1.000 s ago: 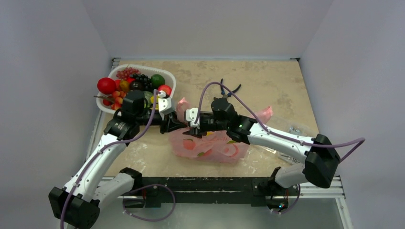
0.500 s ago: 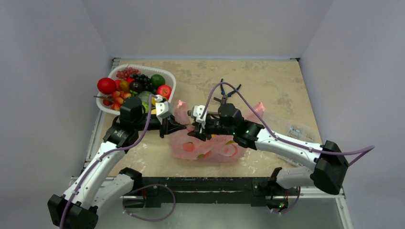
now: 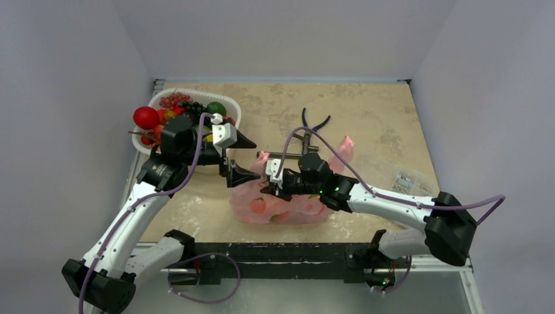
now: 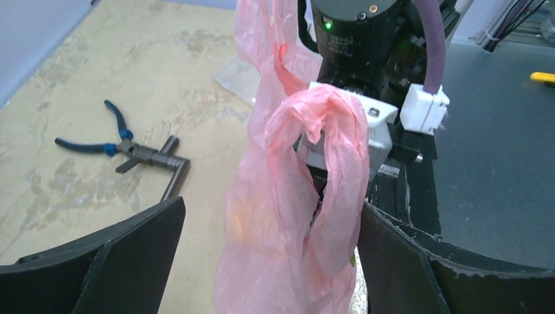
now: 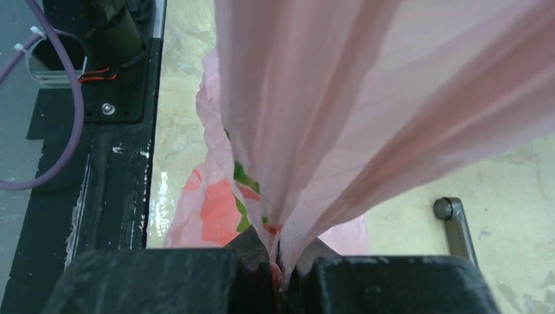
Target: Place the fake fruits into the plastic bag and tie a complex knot
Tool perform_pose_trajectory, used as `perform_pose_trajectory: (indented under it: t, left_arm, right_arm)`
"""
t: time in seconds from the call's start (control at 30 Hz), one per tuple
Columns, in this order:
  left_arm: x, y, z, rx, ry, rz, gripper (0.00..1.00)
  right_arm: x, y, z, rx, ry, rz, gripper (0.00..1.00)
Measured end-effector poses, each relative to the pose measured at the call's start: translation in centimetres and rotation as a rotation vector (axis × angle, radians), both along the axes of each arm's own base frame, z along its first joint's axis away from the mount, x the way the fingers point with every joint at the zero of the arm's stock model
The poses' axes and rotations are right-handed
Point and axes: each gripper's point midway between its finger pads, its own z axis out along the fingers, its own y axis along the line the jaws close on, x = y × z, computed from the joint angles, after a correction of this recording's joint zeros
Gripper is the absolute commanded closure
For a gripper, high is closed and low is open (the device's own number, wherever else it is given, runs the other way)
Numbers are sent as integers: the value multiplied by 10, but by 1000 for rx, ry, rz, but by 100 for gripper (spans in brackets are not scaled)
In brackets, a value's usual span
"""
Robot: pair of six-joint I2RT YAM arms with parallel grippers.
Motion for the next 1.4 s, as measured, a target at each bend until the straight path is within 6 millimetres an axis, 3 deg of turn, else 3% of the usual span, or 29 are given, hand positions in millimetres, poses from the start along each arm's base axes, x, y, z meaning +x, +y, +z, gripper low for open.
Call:
perform_pose_trajectory:
  t: [0.03,0.07,0.13,0.2,0.23,0.3,0.37,0.5,0.6,0.67,0.73,0.87,0.97,1.23,1.4]
  left_arm:
    - [1,-3,5,-3,-6,-11,3]
    - [1,-6,9,-3,-7,-23,15]
    - [-3,-13,15,-1,-6,-64,53]
    - [-7,-17,17,9,2,-103,93]
    - [-8,-18,18,15,0,-117,100]
    - [-12,-16,17,25,-5,-130,100]
    - [-15,-14,16,26,-8,-129,100]
    - [-23,-10,13,-2,3,-102,100]
    - [-17,-10,12,-34,34,-44,100]
    - [-9,-11,12,-54,58,3,100]
    - [-1,-11,11,-74,85,59,100]
    - [11,-8,14,-129,139,169,100]
    - [16,-7,16,-171,192,224,100]
    - [19,-3,7,-225,340,317,100]
    - [12,0,3,-217,363,327,100]
  right_arm:
    - [-1,1,4,10,-12,7,97]
    - [-2,2,7,16,-22,14,84]
    - [-4,3,10,25,-33,24,43]
    - [-6,3,11,26,-38,30,21]
    - [-6,3,11,27,-40,28,12]
    - [-5,2,17,39,-30,4,2]
    - [-2,-1,28,68,-13,-46,1]
    - [4,-3,77,241,50,-168,1]
    - [6,9,106,359,104,-222,1]
    - [4,24,113,410,143,-237,1]
    - [2,38,106,426,183,-253,6]
    - [7,56,72,411,272,-320,38]
    - [16,64,48,395,318,-375,49]
    - [28,73,18,396,318,-414,75]
    - [24,64,1,395,294,-395,100]
